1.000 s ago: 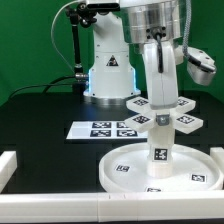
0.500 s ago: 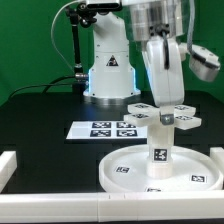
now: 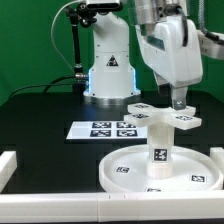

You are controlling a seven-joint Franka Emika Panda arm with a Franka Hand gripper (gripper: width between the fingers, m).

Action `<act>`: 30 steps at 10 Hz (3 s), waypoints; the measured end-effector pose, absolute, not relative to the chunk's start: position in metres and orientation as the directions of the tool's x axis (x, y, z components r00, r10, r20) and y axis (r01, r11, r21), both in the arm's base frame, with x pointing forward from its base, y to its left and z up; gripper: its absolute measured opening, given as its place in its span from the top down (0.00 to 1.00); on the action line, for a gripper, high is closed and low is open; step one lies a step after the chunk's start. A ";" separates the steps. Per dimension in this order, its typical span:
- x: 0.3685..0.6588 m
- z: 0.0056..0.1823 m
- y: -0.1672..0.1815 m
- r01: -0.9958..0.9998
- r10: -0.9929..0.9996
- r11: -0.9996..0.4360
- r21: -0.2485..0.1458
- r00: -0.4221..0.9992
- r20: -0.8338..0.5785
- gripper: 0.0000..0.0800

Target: Assemble round table

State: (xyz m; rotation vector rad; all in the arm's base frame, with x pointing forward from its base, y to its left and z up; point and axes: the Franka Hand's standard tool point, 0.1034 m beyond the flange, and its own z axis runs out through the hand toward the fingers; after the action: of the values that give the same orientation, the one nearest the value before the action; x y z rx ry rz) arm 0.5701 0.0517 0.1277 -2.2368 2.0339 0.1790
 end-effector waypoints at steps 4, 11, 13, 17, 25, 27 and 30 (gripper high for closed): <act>0.581 0.138 0.058 -0.758 -0.751 -0.650 -0.056 0.652 -0.100 0.19; 0.582 0.141 0.052 -0.056 -0.053 -0.995 -0.080 0.998 -0.037 0.19; 0.579 0.140 0.047 0.077 0.081 -0.993 -0.090 0.996 -0.039 0.19; 0.581 0.140 0.045 0.436 0.437 -0.897 -0.069 0.899 -0.010 0.19; 0.583 0.135 0.052 0.950 0.950 -0.312 -0.010 0.312 -0.030 0.19; 0.583 0.135 0.050 0.974 0.973 -0.227 -0.011 0.226 -0.036 0.19; 0.580 0.133 0.048 0.978 0.977 -0.209 -0.017 0.209 -0.037 0.19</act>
Offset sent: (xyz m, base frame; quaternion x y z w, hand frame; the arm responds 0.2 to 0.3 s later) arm 0.0025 0.0073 0.0305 -0.0472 0.0470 -0.2083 0.9758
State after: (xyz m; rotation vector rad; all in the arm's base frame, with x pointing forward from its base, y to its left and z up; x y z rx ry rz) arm 0.5802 0.0480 0.1332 -2.4503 -1.9815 0.0624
